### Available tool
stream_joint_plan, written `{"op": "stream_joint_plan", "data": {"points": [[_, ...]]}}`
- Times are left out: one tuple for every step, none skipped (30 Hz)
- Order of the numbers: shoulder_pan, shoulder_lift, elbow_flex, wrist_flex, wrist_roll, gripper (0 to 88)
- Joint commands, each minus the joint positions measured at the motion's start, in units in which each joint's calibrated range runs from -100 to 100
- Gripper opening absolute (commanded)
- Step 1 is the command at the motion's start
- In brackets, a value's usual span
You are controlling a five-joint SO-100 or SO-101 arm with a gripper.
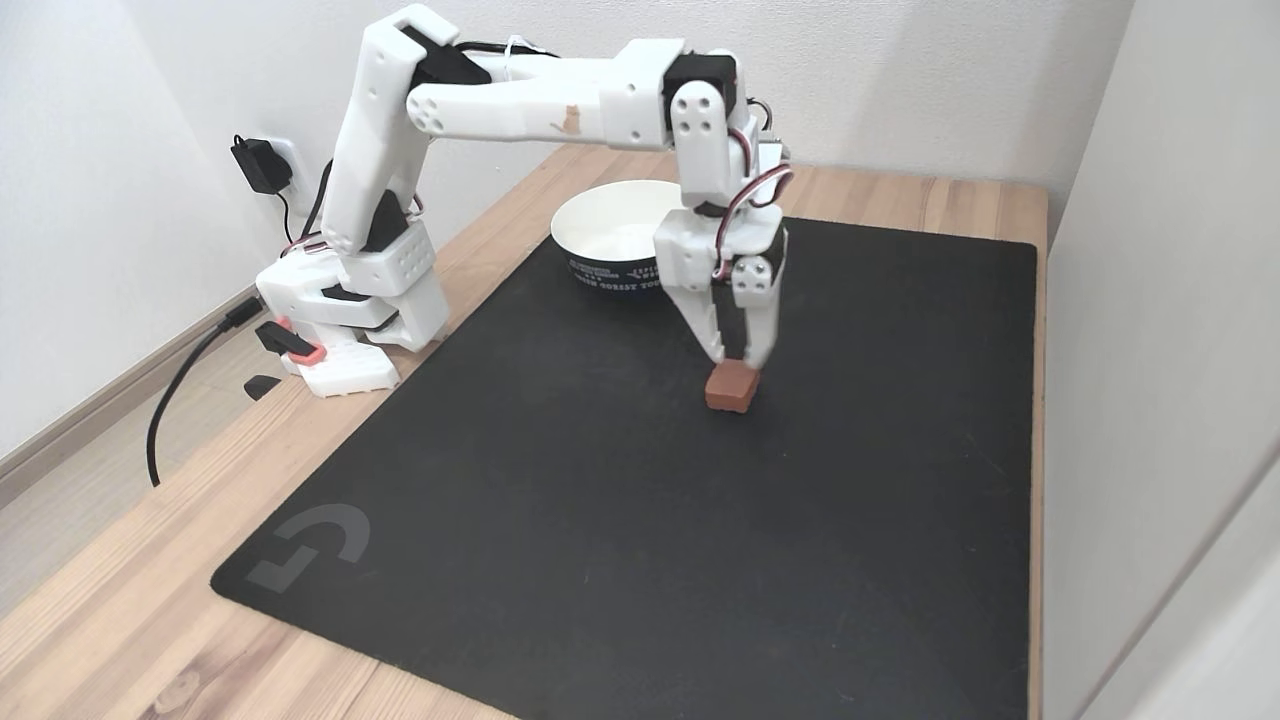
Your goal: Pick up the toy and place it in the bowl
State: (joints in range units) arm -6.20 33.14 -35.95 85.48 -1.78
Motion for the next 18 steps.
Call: {"op": "stream_joint_plan", "data": {"points": [[-0.2,-0.3,-2.1,-0.6,0.1,30.4],[-0.2,-0.3,-2.2,-0.7,0.1,32.9],[-0.2,-0.3,-2.2,-0.7,0.1,34.7],[-0.3,-0.3,-2.2,-0.7,0.1,36.1],[-0.3,-0.3,-2.1,-0.7,0.1,36.1],[-0.3,-0.3,-2.0,-0.7,0.1,36.1],[-0.3,-0.3,-1.8,-0.7,0.0,36.1],[-0.3,-0.3,-1.6,-0.6,0.0,36.1],[-0.3,-0.2,-1.5,0.2,0.0,36.1],[-0.3,-0.2,-1.5,0.5,-0.1,36.0],[-0.3,-0.2,-1.5,1.1,-0.4,36.0],[-0.2,-0.2,-1.5,1.6,-0.8,36.0],[-0.2,-0.2,-1.5,2.6,-1.2,36.0],[-0.2,-0.2,-1.5,2.8,-1.2,36.0],[-0.2,-0.2,-1.5,2.8,-1.2,36.0],[-0.2,-0.2,-1.5,2.8,-1.2,36.0],[-0.2,-0.2,-1.5,2.8,-1.2,36.0],[-0.2,-0.2,-1.5,2.9,-1.1,36.0]]}}
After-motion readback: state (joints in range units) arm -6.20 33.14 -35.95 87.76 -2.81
